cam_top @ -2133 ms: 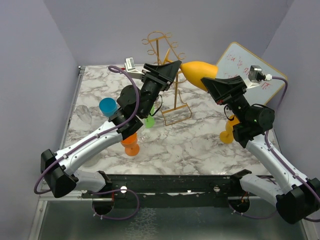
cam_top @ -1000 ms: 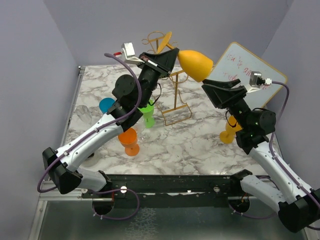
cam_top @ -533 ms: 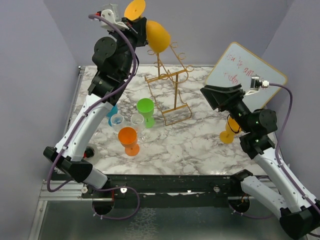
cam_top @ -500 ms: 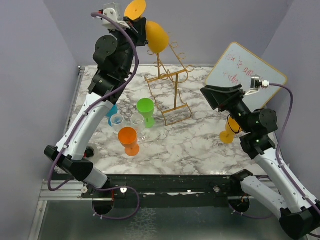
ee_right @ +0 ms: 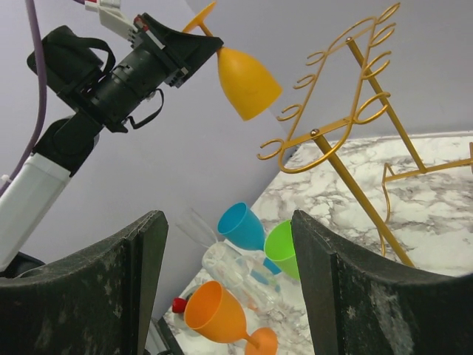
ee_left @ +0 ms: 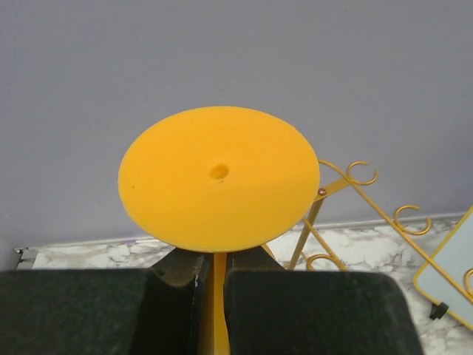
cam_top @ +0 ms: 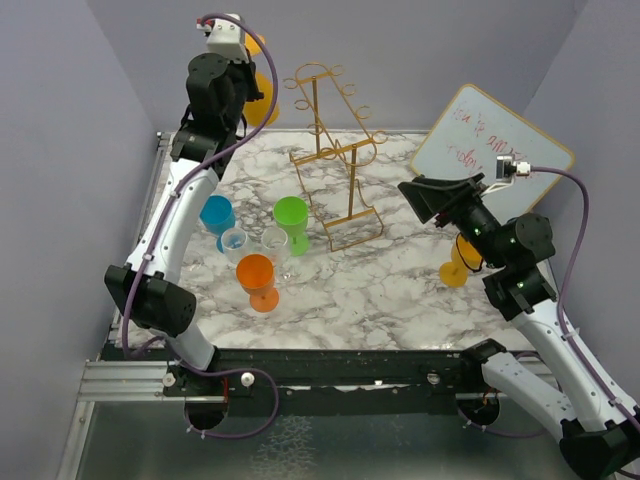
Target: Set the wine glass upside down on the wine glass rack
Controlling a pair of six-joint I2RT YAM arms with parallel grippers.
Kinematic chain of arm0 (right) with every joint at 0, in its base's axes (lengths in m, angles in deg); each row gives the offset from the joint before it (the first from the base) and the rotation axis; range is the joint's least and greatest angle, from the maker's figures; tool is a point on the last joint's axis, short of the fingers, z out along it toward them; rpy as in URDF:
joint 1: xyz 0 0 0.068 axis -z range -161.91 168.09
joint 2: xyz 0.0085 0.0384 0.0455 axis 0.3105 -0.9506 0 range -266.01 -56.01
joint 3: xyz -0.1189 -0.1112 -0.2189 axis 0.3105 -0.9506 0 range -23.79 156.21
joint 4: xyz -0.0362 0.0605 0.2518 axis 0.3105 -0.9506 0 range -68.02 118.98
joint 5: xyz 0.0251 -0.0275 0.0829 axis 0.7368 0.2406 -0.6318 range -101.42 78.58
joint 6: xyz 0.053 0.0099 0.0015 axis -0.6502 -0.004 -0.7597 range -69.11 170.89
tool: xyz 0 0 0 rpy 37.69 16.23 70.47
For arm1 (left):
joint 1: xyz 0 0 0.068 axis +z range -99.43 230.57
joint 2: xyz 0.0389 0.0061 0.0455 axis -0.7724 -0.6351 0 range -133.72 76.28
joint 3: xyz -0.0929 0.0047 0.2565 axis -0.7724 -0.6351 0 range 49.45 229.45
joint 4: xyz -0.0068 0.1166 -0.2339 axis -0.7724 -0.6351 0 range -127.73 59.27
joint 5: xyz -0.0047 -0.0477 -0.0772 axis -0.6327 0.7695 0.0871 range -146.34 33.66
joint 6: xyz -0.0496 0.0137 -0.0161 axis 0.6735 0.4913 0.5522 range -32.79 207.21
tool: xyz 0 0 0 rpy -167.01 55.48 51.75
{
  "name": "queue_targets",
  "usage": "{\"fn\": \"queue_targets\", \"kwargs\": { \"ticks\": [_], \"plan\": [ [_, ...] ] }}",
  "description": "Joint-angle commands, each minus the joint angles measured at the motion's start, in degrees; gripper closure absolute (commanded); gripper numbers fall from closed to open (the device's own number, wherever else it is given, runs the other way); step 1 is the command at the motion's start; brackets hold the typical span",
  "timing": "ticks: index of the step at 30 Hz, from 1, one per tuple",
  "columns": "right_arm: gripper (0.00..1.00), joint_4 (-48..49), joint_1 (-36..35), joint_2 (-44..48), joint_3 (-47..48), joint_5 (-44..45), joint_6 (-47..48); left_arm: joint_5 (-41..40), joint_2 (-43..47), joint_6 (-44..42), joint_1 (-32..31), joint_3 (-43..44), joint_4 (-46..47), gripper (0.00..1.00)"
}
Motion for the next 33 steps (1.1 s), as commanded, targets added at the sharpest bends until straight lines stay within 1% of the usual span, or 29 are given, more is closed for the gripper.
{"fn": "queue_targets", "kwargs": {
  "ticks": [1,5,8,14,17,21,28,31,33],
  "plan": [
    [0.27,-2.91,-0.22,0.46,1.24,-0.37,2.33,11.66,-1.26,-2.3,4.45,-2.15,0.65,1.0],
    [0.27,-3.84,-0.23,0.37,1.33,-0.42,2.5,19.96,-2.99,-3.88,6.84,-3.85,3.2,1.0],
    [0.27,-5.79,-0.19,0.41,1.84,-0.69,2.13,22.69,-3.87,-6.04,6.89,-6.71,8.16,1.0],
    [0.27,-8.2,-0.15,1.57,1.9,-0.76,0.68,25.32,-7.77,-8.82,6.97,-4.97,7.96,1.0],
    [0.27,-9.06,-0.15,1.46,2.5,-0.13,1.26,27.08,-9.46,-12.01,7.01,-4.62,6.87,1.0],
    [0.28,-9.92,-0.15,1.34,3.32,-0.37,1.92,27.41,-11.77,-15.72,7.41,-4.64,4.7,1.0],
    [0.29,-9.38,-0.2,0.66,3.52,-0.97,1.75,34.46,-12.48,-15.78,8.37,-6.19,8.44,1.0],
    [0.3,-9.33,-0.21,0.52,3.65,-0.86,1.83,35.9,-12.5,-15.5,8.42,-6.38,8.42,1.0],
    [0.3,-9.26,-0.21,0.46,3.52,-0.75,1.84,35.54,-12.78,-15.22,8.45,-6.53,10.09,1.0]
  ]
}}
